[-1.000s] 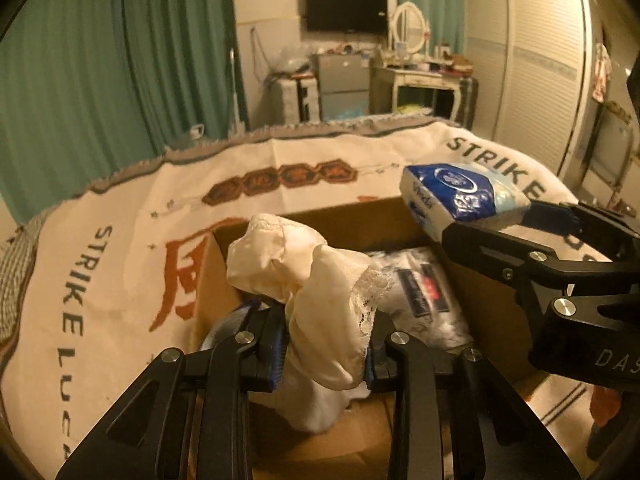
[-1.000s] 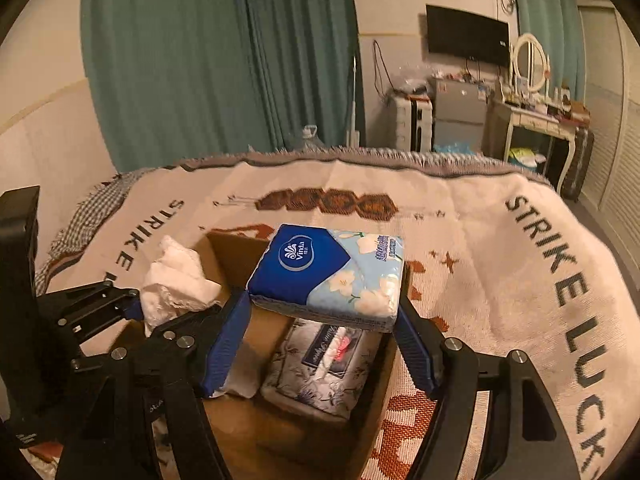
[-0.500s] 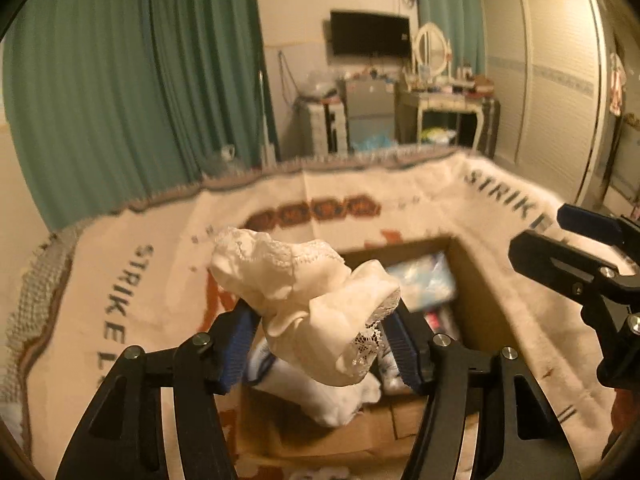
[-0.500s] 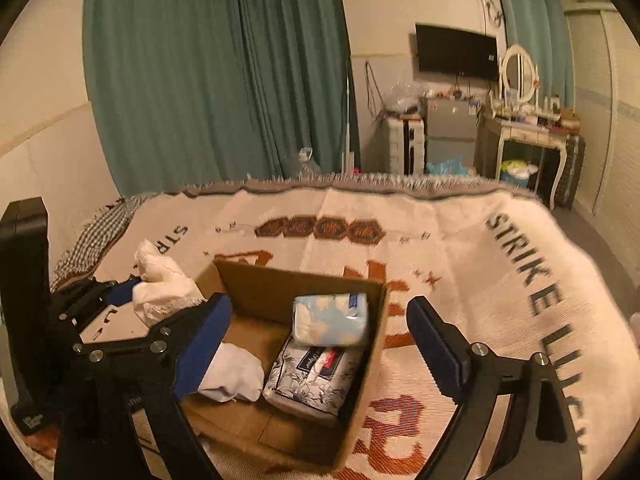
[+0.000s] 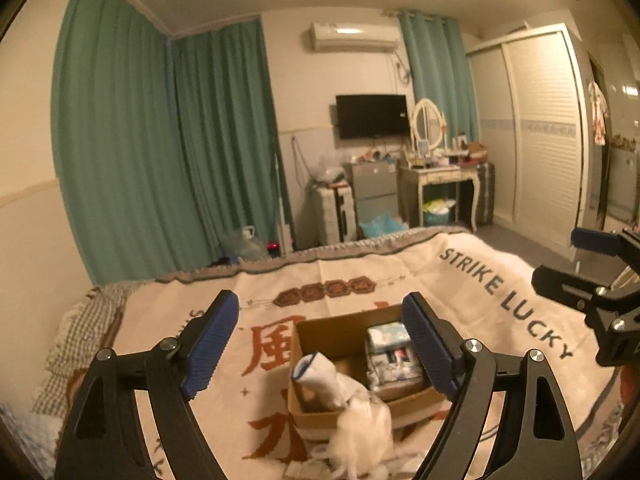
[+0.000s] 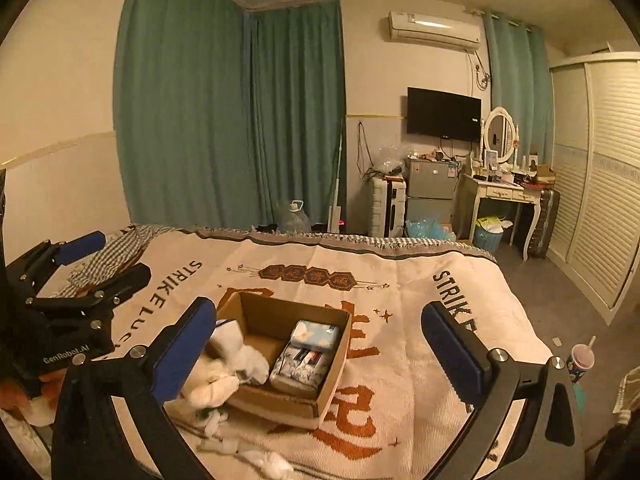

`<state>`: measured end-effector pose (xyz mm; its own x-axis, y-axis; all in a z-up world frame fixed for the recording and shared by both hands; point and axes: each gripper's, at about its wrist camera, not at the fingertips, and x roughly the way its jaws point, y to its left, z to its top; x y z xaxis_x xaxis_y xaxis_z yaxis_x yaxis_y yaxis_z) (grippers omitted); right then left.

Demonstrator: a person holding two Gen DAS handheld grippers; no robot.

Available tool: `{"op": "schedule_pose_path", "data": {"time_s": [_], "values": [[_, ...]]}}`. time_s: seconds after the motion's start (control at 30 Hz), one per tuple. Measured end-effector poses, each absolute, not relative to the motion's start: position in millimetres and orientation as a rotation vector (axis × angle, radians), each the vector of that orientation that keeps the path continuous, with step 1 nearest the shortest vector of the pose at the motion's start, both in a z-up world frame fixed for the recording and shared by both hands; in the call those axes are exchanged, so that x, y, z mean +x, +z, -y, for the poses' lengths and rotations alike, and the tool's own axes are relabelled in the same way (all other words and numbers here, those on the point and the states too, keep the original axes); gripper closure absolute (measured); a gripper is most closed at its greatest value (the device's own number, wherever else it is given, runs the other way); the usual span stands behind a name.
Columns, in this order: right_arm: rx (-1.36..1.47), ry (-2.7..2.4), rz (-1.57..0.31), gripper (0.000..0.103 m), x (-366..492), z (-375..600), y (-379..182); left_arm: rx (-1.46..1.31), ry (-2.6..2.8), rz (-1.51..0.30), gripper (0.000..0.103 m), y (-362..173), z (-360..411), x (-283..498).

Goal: Organize soft objects
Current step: 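Grasp a white crumpled sock with the right gripper while the left grasps a lace cloth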

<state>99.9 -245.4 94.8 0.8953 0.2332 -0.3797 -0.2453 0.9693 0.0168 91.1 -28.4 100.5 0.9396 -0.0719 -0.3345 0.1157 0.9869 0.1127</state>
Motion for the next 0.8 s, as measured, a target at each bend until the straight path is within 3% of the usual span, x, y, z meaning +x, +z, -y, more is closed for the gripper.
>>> {"op": "schedule_pose_path", "data": {"time_s": [0.2,0.53,0.73,0.8], "values": [[-0.048,0.290,-0.440,0.000,79.9,237.1,72.6,0.114,-0.098,-0.392,0.018,78.1,21.9,88.7],[-0.109,0.353,-0.699,0.000,96.3,210.4,-62.0,0.029,-0.042,-0.649,0.018,-42.6,-3.2,81.2],[-0.137,0.383,-0.835,0.000,114.5,197.7,-132.1,-0.043,-0.060,-0.772,0.018,-85.6,4.6,56.3],[-0.117,0.394,-0.871,0.007,120.8,197.1,-144.9,-0.054,-0.066,-0.809,0.018,-98.3,9.6,50.9]]}}
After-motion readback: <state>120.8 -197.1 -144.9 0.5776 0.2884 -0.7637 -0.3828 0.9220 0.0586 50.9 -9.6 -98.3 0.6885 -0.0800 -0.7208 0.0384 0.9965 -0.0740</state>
